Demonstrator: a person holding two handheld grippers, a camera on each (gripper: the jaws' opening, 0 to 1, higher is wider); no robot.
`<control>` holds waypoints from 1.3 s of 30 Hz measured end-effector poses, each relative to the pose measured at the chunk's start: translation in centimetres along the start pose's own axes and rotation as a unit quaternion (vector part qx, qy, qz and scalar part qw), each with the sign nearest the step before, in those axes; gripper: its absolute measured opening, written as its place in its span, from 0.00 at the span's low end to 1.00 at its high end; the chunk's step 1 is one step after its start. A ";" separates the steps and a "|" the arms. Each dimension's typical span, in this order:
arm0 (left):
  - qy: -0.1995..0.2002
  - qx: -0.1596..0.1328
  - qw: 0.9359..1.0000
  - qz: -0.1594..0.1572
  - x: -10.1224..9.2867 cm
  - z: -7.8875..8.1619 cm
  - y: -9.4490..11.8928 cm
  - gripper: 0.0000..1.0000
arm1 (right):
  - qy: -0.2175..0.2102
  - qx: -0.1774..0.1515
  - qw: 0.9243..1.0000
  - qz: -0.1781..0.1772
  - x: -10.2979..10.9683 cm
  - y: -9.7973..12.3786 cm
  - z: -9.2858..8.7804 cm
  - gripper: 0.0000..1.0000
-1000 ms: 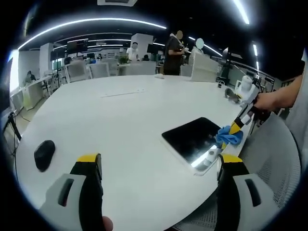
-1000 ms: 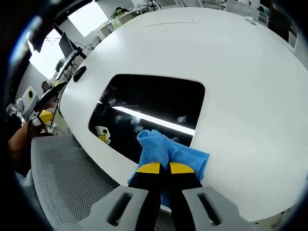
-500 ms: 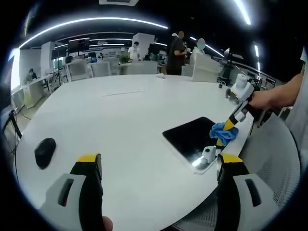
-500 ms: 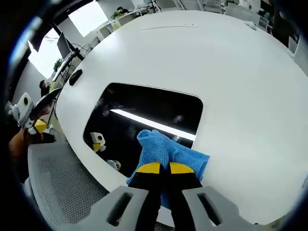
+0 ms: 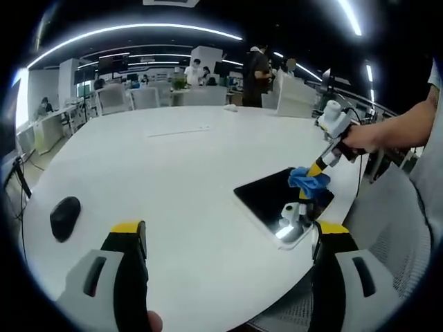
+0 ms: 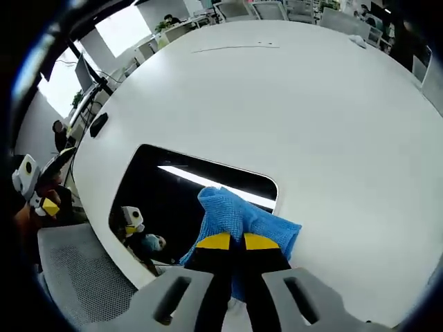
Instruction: Wipe the mirror surface with the cleaning cloth until all visible marks leave the cleaned area.
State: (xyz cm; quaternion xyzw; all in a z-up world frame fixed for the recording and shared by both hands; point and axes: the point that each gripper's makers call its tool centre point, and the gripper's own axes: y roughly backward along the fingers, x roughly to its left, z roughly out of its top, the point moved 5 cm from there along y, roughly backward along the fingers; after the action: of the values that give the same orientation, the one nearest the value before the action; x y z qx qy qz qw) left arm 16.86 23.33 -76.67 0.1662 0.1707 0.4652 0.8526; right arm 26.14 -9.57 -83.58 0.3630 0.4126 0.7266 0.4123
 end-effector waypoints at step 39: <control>0.001 0.000 1.000 0.010 0.4 0.6 0.3 0.99 | 0.036 -0.013 0.999 -0.012 -1.7 -1.6 4.0 0.00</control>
State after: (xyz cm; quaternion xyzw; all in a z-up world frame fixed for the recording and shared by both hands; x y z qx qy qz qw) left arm 17.10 23.78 -76.03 0.1673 0.1697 0.4736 0.8479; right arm 30.78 -9.40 -83.78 0.3260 0.4219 0.7398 0.4104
